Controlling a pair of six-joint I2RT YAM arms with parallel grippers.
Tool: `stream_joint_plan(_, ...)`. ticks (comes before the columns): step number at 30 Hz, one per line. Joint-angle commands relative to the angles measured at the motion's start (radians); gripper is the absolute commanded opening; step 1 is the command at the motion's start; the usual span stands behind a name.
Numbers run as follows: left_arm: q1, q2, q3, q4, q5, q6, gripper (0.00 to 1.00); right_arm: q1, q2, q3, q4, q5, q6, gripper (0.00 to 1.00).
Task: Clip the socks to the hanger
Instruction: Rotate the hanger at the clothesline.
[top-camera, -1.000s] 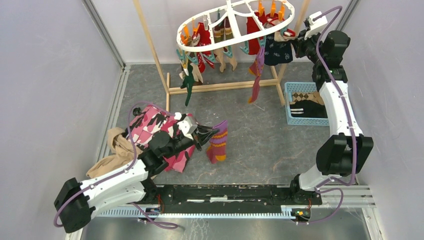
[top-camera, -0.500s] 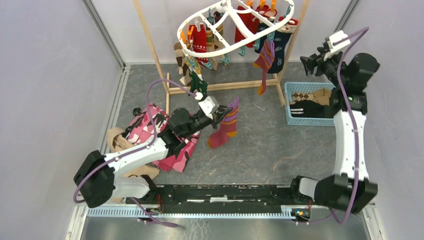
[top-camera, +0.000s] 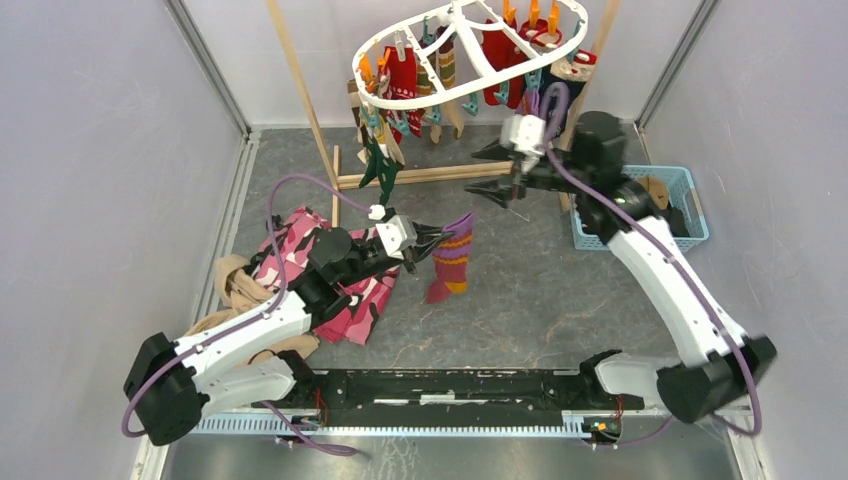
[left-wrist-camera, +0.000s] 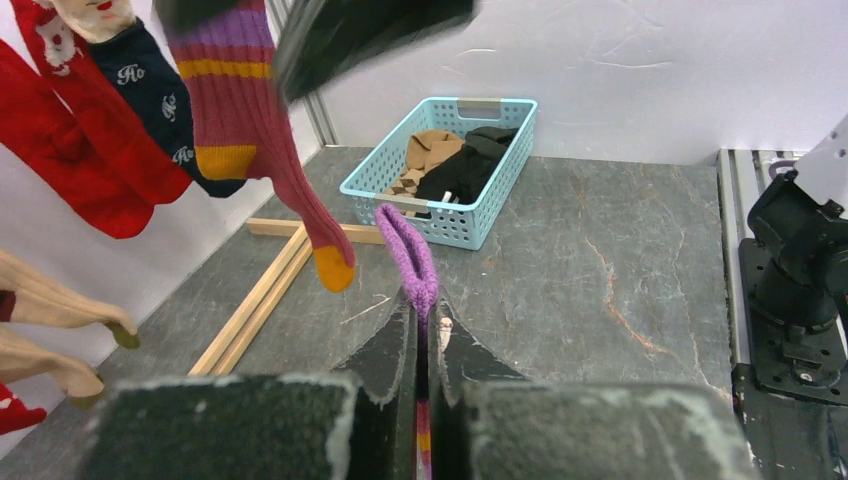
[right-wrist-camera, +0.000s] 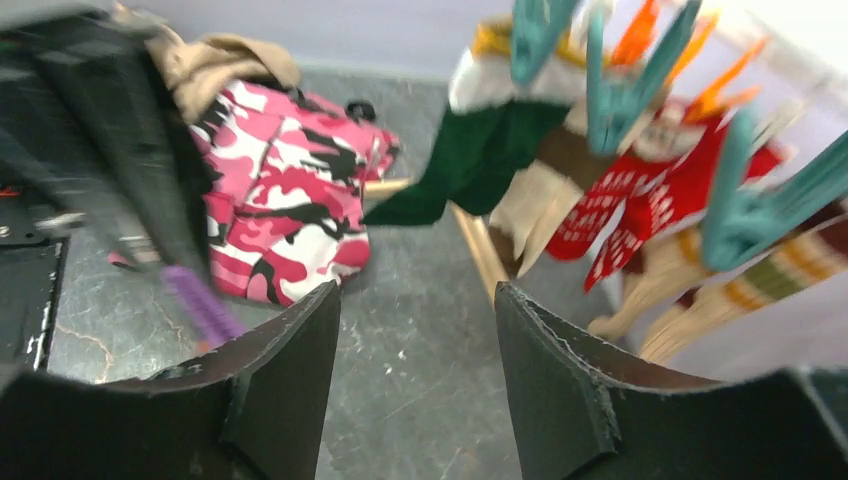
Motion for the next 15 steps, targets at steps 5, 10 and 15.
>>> stream_joint_plan(5, 0.001, -0.119, -0.06, -0.048, -0.027, -0.009, 0.02, 0.077, 0.099, 0.001, 0.136, 0.516, 0.092, 0.57)
stream_joint_plan(10, 0.001, -0.187, -0.093, -0.061, -0.075, -0.024, 0.02, 0.063, 0.073, -0.018, 0.133, 0.584, 0.071, 0.58)
stream_joint_plan(15, 0.001, -0.241, -0.09, -0.138, -0.155, -0.011, 0.02, 0.034, 0.082, 0.006, 0.131, 0.624, 0.073, 0.59)
